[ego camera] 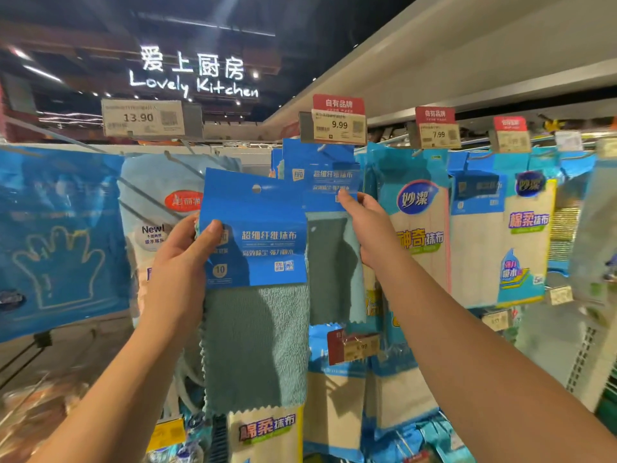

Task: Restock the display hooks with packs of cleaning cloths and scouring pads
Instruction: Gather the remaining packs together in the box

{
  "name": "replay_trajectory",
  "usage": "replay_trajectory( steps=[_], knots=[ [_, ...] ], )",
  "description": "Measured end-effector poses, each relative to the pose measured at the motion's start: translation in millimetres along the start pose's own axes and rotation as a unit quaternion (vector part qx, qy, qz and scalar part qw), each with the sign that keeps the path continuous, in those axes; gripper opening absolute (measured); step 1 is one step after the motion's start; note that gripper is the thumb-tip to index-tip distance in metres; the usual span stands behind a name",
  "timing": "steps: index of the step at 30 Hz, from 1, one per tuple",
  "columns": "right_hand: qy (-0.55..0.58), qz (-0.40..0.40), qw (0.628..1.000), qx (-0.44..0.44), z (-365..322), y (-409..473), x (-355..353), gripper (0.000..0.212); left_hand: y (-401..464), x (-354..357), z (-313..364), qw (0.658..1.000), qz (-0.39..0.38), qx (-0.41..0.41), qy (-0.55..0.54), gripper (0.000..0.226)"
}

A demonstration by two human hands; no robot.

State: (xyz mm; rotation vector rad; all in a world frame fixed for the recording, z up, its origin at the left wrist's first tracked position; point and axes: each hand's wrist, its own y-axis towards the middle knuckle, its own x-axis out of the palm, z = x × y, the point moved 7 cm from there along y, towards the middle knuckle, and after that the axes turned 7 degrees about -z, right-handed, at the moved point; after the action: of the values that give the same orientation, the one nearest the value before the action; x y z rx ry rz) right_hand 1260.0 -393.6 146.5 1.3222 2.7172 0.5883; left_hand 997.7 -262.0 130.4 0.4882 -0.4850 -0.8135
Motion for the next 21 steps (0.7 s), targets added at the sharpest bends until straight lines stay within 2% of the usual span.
replay_trajectory(
  steps=[3,6,15,18,21],
  knots=[
    [-0.088,0.017,0.996,0.01,-5.4,6.9,9.5,0.034,4.1,1.7,-1.8,1.0,-0.001,-0.001,-0.003,0.018],
    [-0.171,0.022,0.984,0.035,-5.3,21.0,20.0,0.047,7.8,3.0,-3.6,1.0,-0.005,-0.008,-0.008,0.019],
    [-0.154,0.026,0.983,0.099,14.7,27.8,35.0,0.068,12.5,14.3,-9.9,0.999,-0.026,-0.023,-0.019,0.021],
    [-0.182,0.016,0.976,0.119,11.1,13.1,35.1,0.077,13.8,17.5,-11.9,0.999,-0.027,-0.026,-0.024,0.02],
    [-0.186,-0.001,0.978,0.094,9.2,-23.2,33.4,0.069,16.7,21.4,-16.9,0.998,-0.037,-0.031,-0.03,0.018]
  ],
)
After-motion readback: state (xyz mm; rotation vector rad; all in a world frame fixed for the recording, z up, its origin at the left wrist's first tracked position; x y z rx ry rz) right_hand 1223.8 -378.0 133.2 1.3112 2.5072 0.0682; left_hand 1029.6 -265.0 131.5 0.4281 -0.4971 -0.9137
